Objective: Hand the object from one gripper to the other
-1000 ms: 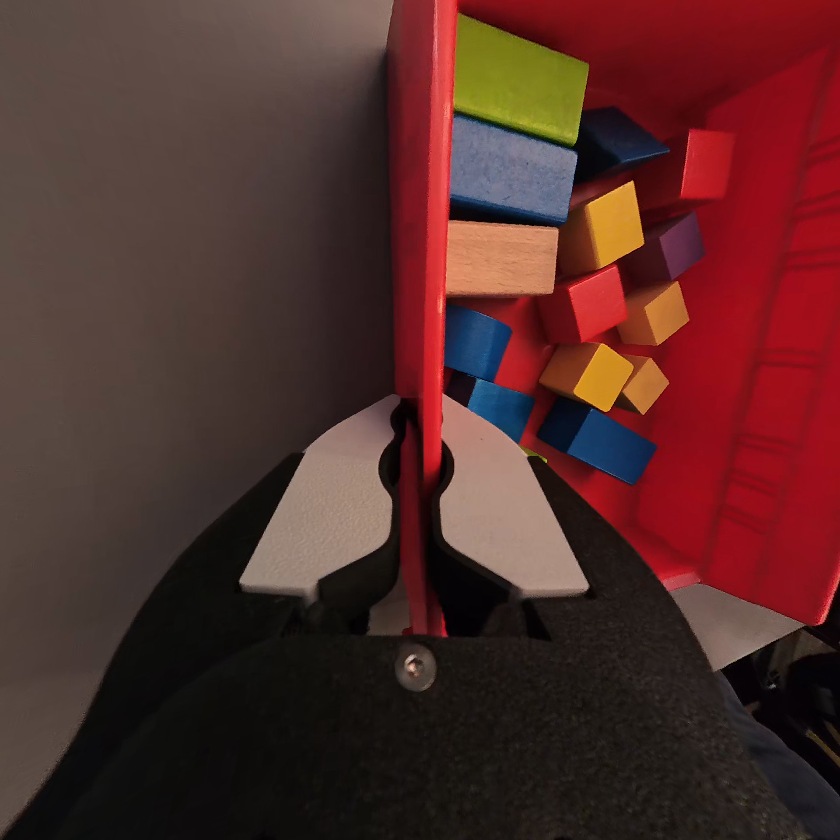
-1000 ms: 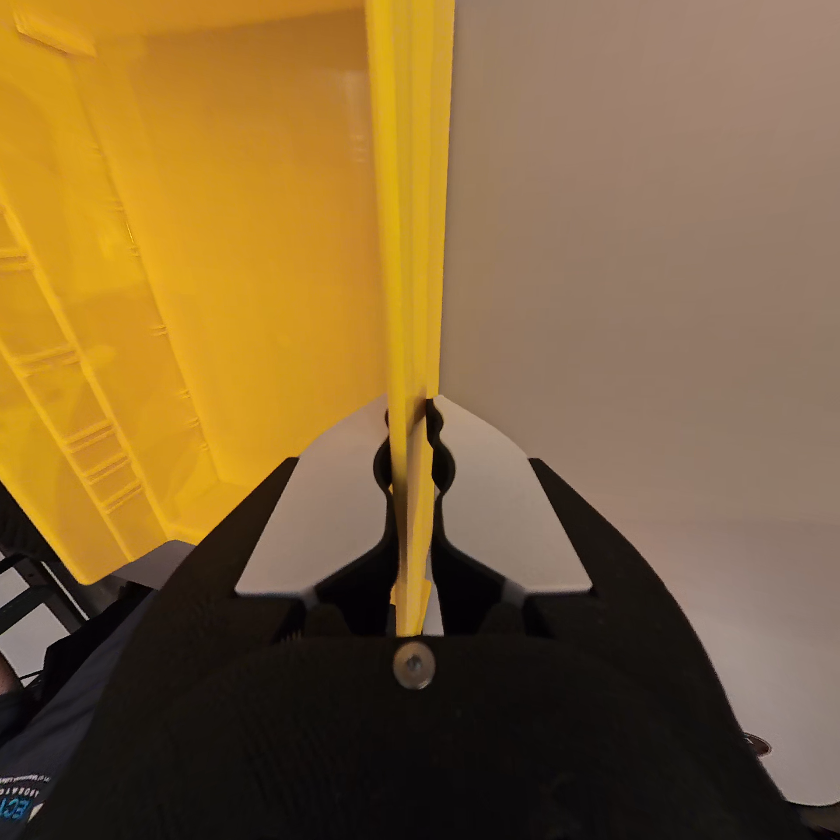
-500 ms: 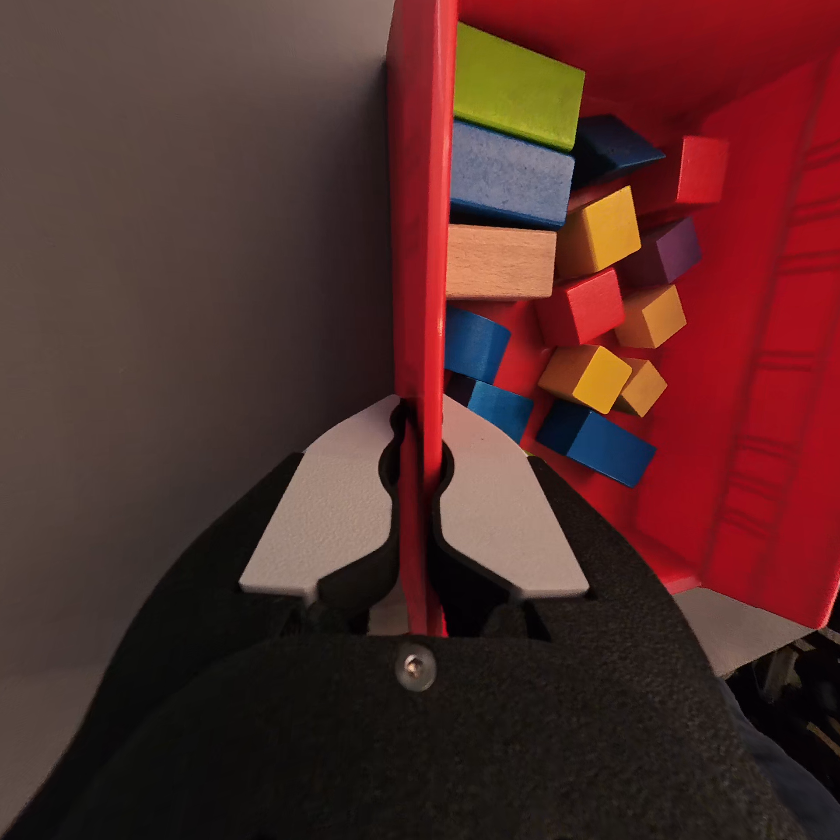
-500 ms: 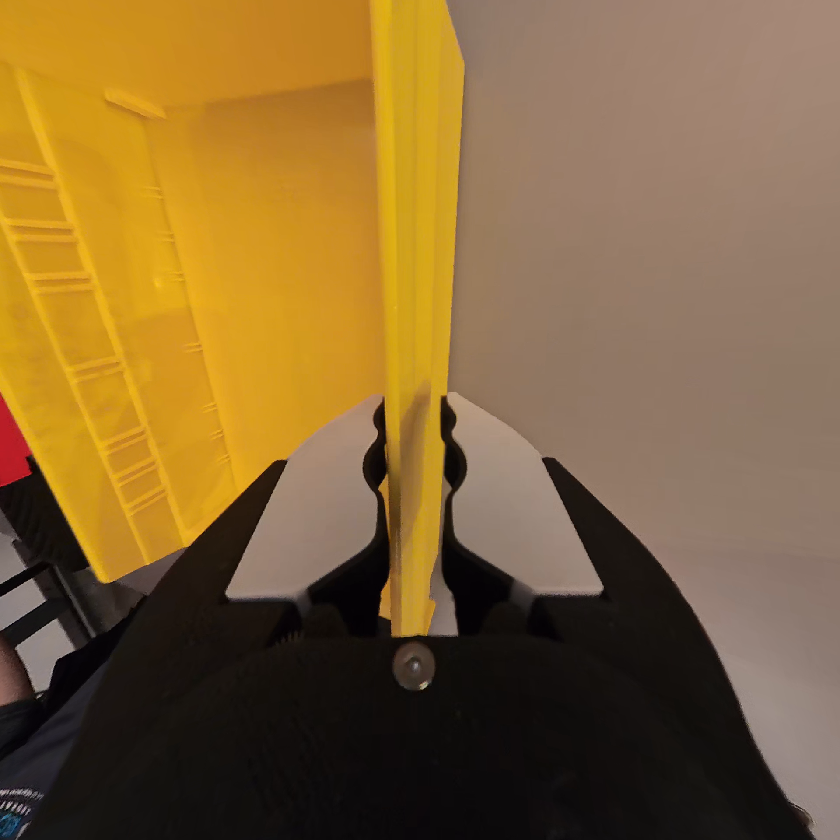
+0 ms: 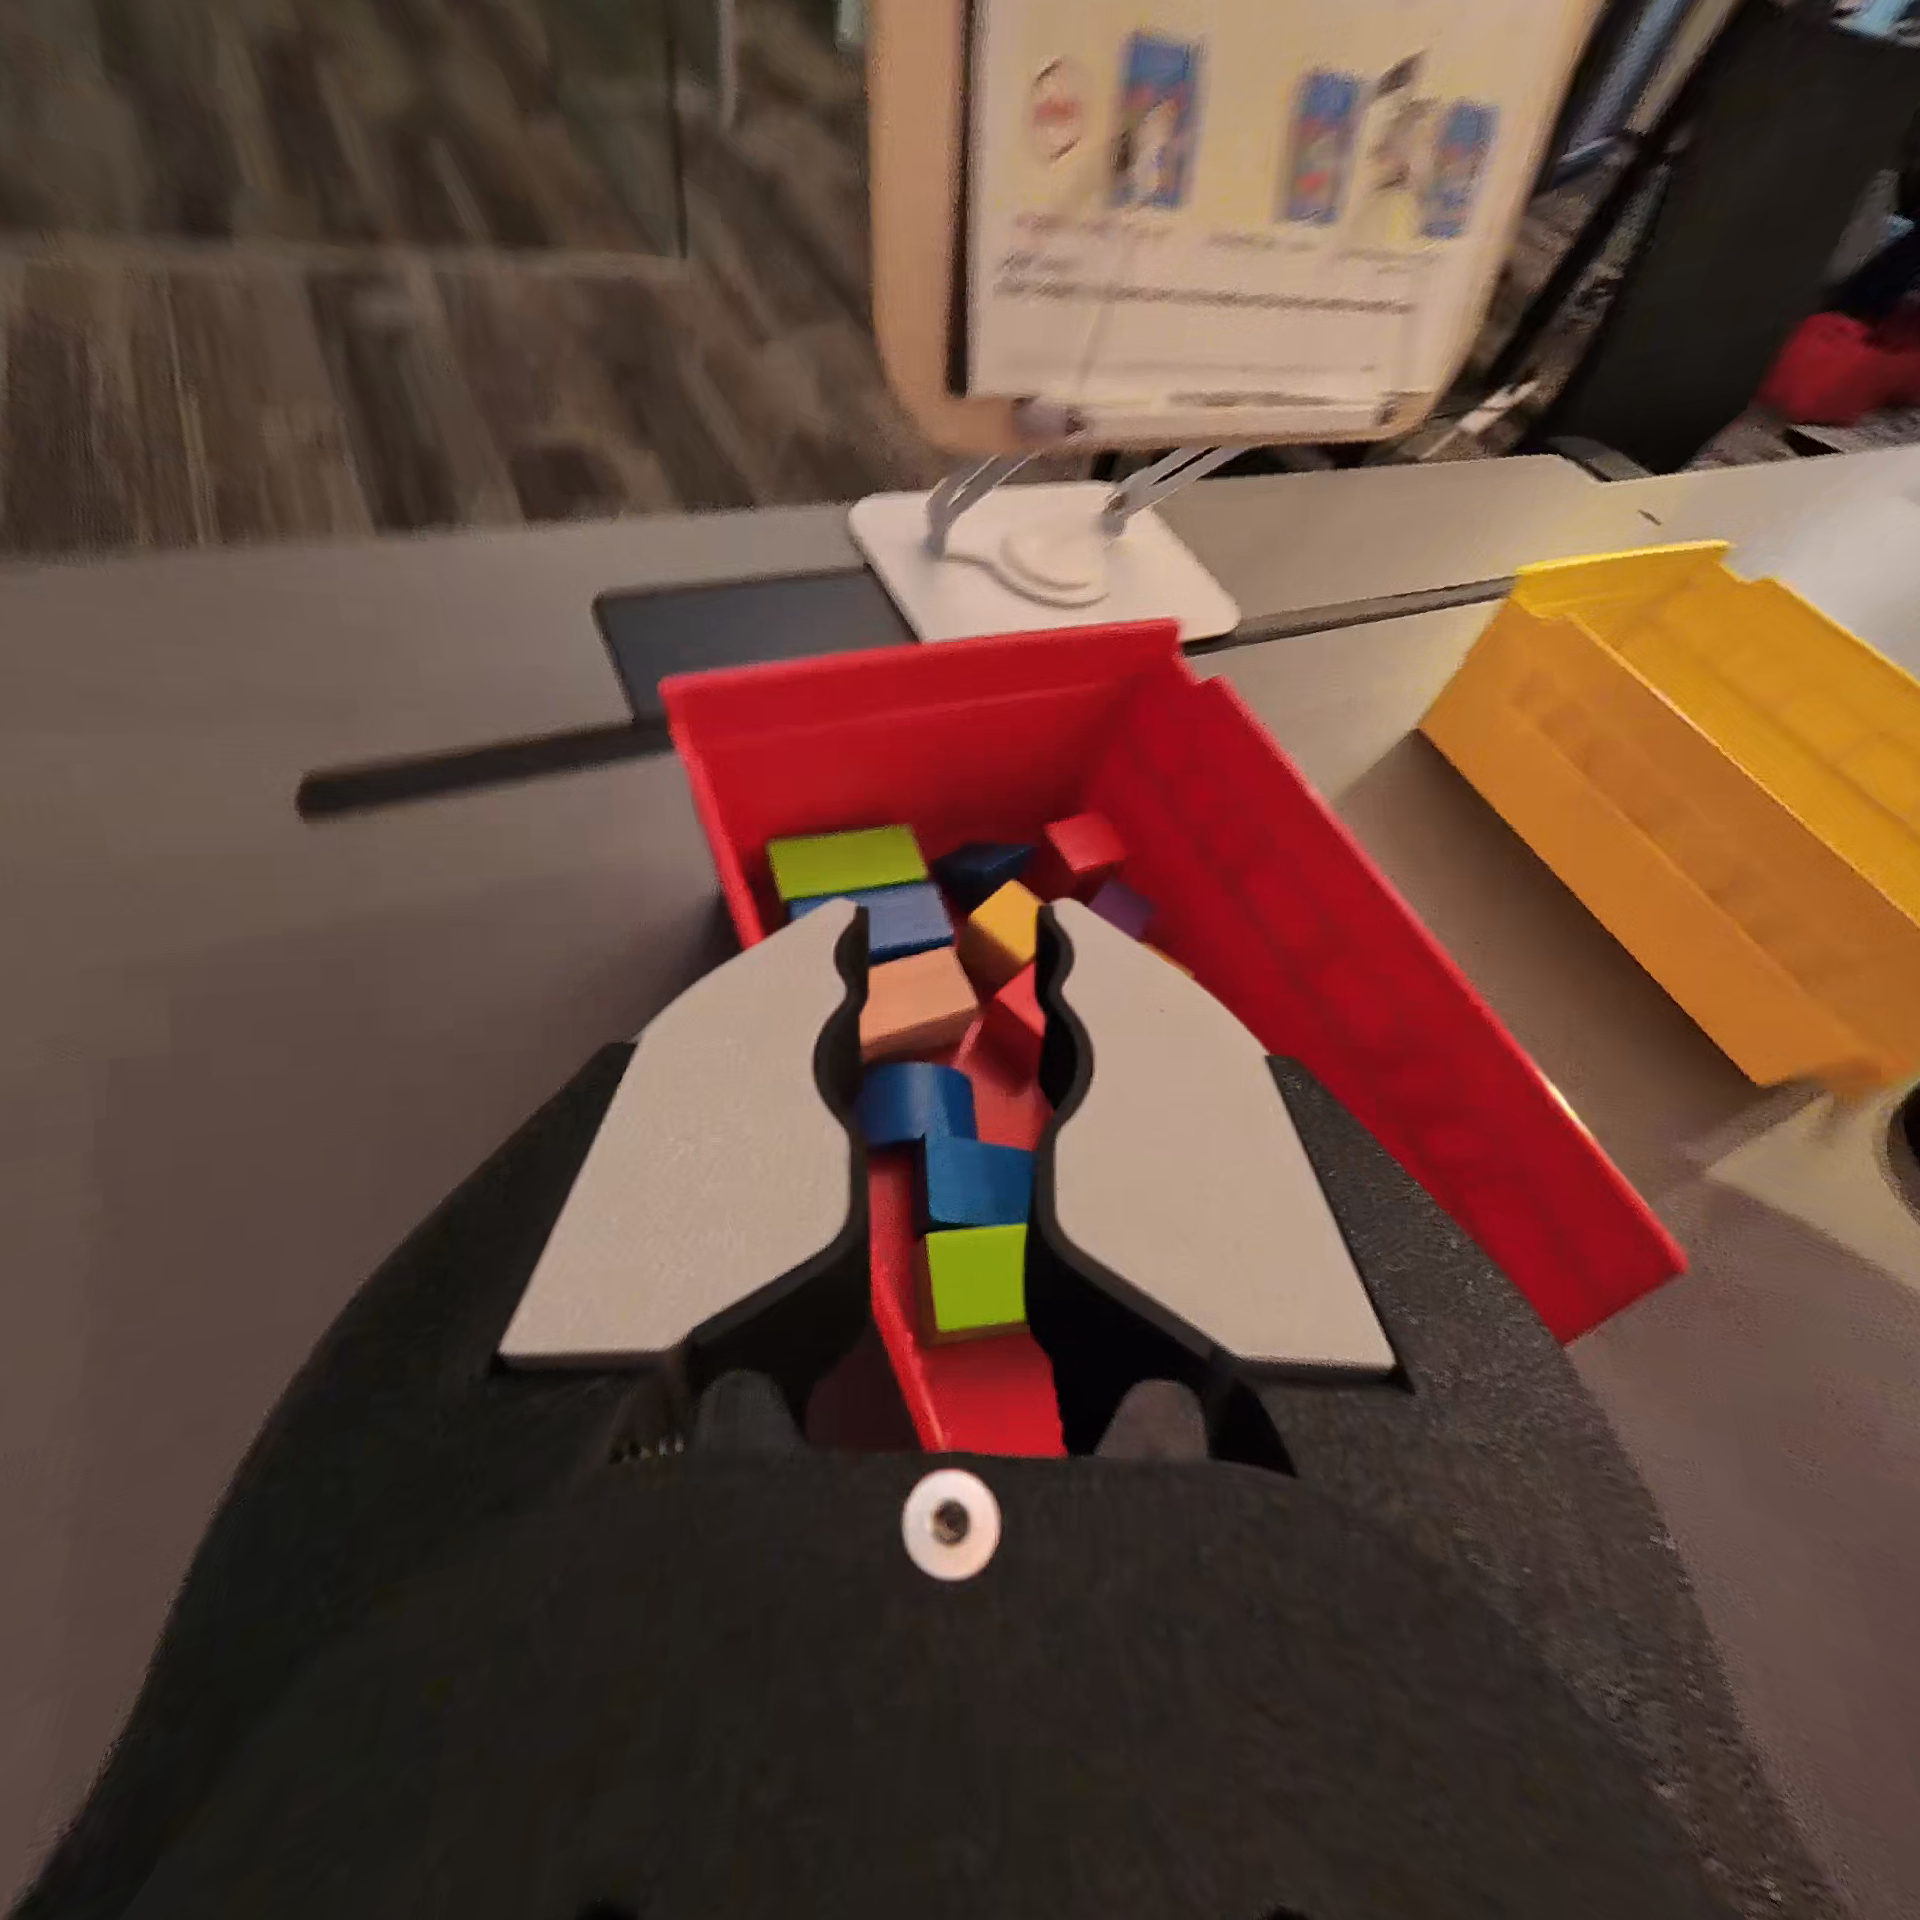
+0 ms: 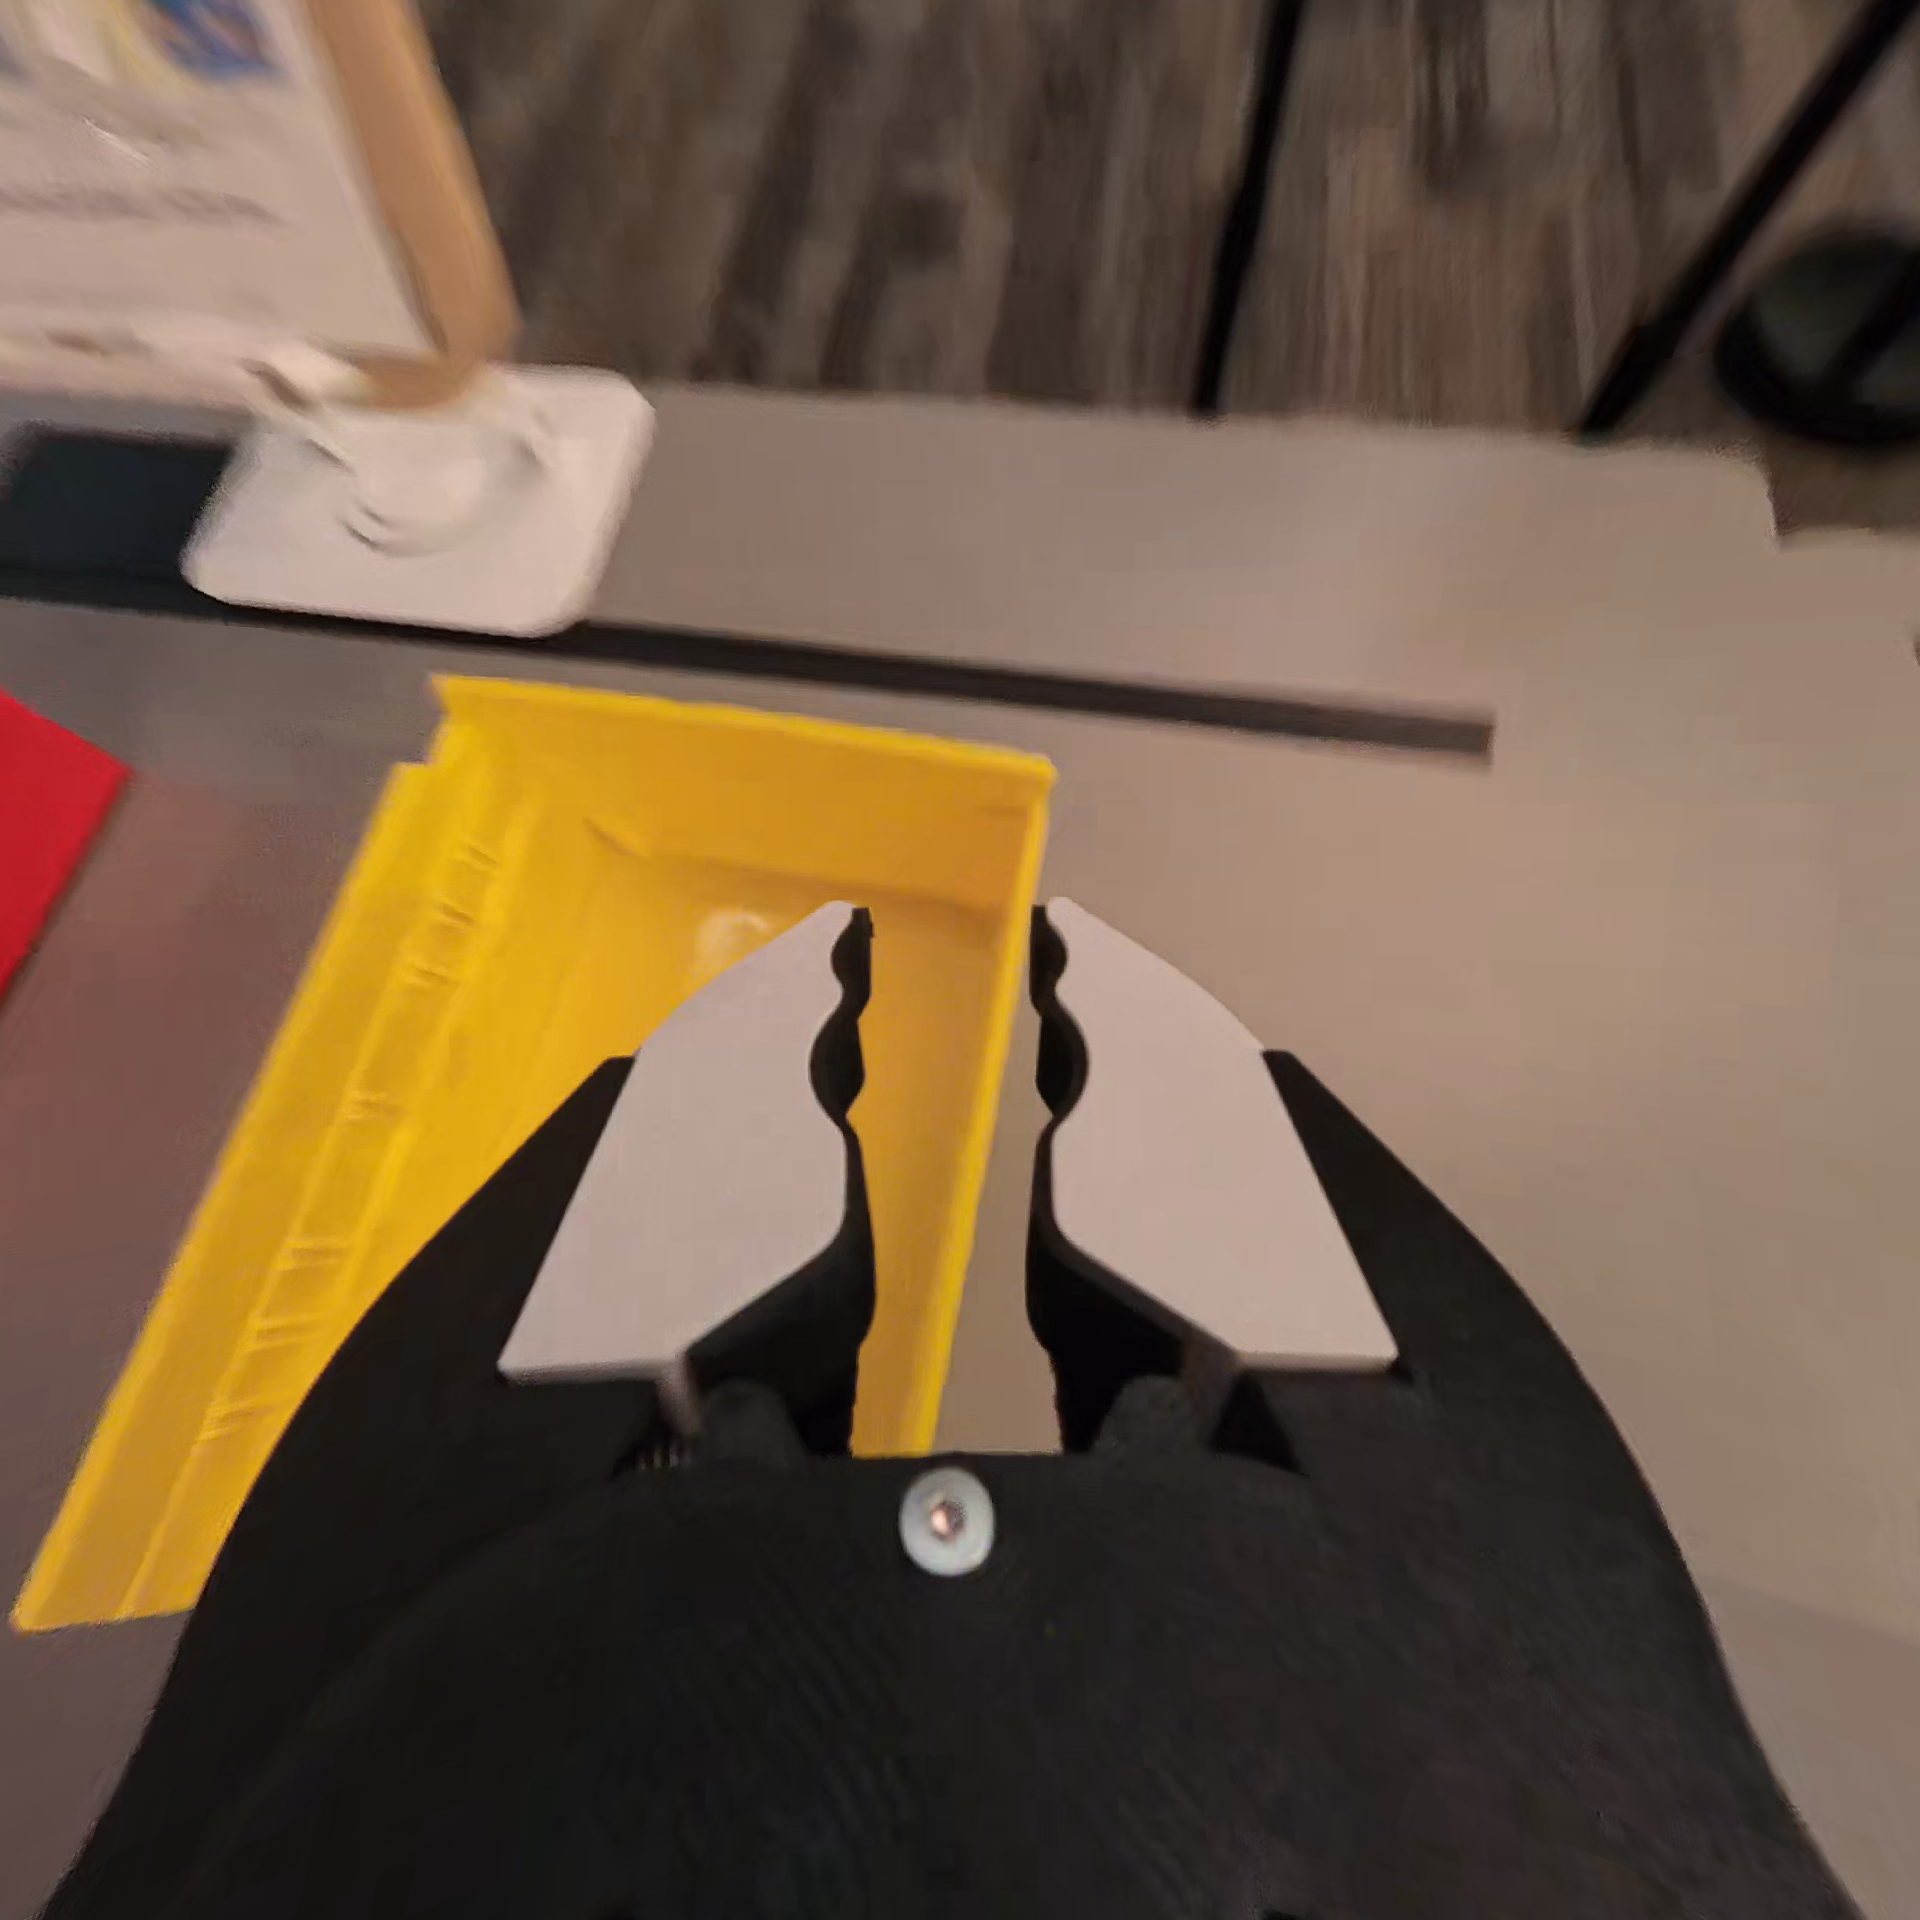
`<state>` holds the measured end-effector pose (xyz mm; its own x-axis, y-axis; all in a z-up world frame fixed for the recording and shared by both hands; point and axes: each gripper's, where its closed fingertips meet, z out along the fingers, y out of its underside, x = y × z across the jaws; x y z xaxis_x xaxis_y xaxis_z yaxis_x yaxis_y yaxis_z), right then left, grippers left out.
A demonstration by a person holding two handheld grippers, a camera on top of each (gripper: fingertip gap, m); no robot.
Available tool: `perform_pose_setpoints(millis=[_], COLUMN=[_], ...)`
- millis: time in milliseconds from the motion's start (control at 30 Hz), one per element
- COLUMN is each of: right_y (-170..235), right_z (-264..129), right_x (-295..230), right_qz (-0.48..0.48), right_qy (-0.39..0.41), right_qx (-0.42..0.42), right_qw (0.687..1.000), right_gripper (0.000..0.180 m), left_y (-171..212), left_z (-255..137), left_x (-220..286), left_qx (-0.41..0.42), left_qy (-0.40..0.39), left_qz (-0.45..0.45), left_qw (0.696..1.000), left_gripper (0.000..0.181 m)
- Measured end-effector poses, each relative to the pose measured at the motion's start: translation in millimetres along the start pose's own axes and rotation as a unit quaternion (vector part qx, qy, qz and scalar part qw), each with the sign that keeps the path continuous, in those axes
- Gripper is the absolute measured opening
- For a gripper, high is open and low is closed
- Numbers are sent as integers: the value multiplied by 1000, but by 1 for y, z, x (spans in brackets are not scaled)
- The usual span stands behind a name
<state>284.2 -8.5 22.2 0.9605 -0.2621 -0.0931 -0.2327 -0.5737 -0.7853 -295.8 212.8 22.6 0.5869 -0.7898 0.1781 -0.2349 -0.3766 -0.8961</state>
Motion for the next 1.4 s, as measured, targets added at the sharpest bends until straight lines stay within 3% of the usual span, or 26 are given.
perform_pose_setpoints(millis=[133, 233, 400, 467, 567, 667, 800, 1400], right_y=[-31, -48, -66, -66, -58, -42, -32, -28], right_z=[-25, -54, -113, -121, -120, -105, -85, -66], right_x=[-66, -110, -166, -185, -210, -221, -221, -213], right_qz=[-45, -97, -172, -184, -207, -251, -275, -214], right_qy=[-139, -206, -238, -270, -318, -318, -301, -357], right_qx=[143, 271, 463, 453, 424, 388, 354, 331], right_qw=[979, 935, 836, 830, 823, 828, 842, 847], right_gripper=[30, 34, 40, 38, 39, 40, 41, 40], left_y=[-4, 14, 68, 80, 102, 123, 143, 169], left_z=[-11, -13, 9, 18, 34, 50, 65, 74], left_x=[49, 85, 98, 110, 120, 118, 104, 82], left_qx=[33, 2, -149, -181, -246, -295, -339, -375], left_qy=[101, 201, 173, 176, 192, 200, 197, 176], left_qz=[79, 133, 328, 392, 443, 473, 499, 529], left_qw=[991, 970, 917, 885, 841, 805, 773, 741], left_gripper=[32, 32, 38, 35, 45, 53, 51, 40])
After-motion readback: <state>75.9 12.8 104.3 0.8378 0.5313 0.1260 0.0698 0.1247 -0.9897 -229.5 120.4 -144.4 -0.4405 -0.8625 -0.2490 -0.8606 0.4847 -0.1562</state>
